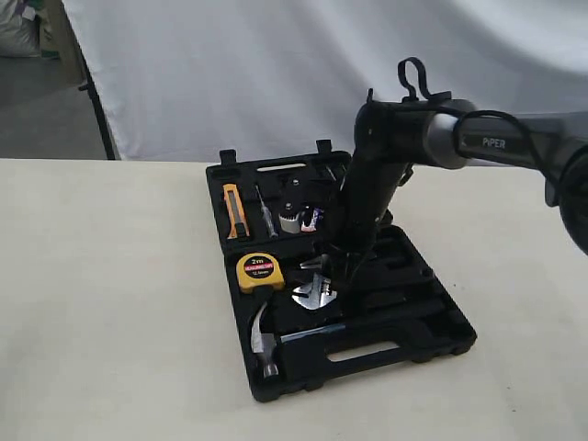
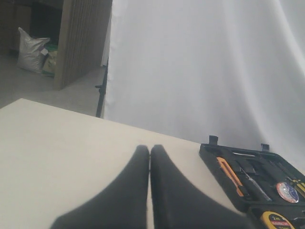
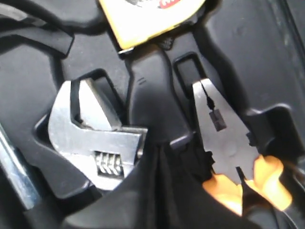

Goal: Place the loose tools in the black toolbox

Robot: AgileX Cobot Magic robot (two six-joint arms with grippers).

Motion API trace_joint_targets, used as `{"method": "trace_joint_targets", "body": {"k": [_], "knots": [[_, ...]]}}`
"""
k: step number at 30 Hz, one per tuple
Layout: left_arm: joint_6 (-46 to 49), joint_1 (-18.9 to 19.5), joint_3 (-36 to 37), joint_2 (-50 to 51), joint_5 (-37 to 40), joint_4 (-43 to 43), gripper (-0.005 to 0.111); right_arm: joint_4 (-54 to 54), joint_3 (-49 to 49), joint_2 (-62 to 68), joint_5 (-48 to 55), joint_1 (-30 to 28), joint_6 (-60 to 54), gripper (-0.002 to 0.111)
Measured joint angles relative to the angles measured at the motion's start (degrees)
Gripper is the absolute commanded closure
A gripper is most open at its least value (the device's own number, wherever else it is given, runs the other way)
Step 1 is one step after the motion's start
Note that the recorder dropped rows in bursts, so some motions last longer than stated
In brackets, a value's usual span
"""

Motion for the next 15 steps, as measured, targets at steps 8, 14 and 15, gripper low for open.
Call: {"method": "trace_joint_targets", "body": {"k": [8, 14, 15], "knots": [[0.0, 0.0, 0.0, 0.0, 0.0, 0.0, 0.106, -5.6, -0.1, -0.1, 0.3, 1.6, 1.3, 0.108], [0.0, 0.0, 0.0, 0.0, 0.0, 0.0, 0.106, -7.4, 0.5, -0.6, 0.9, 1.6, 2.2, 0.108], [0.0, 0.0, 0.0, 0.0, 0.0, 0.0, 0.106, -7.4, 0.6, -0.8, 1.0, 1.8, 2.2, 0.108]]}}
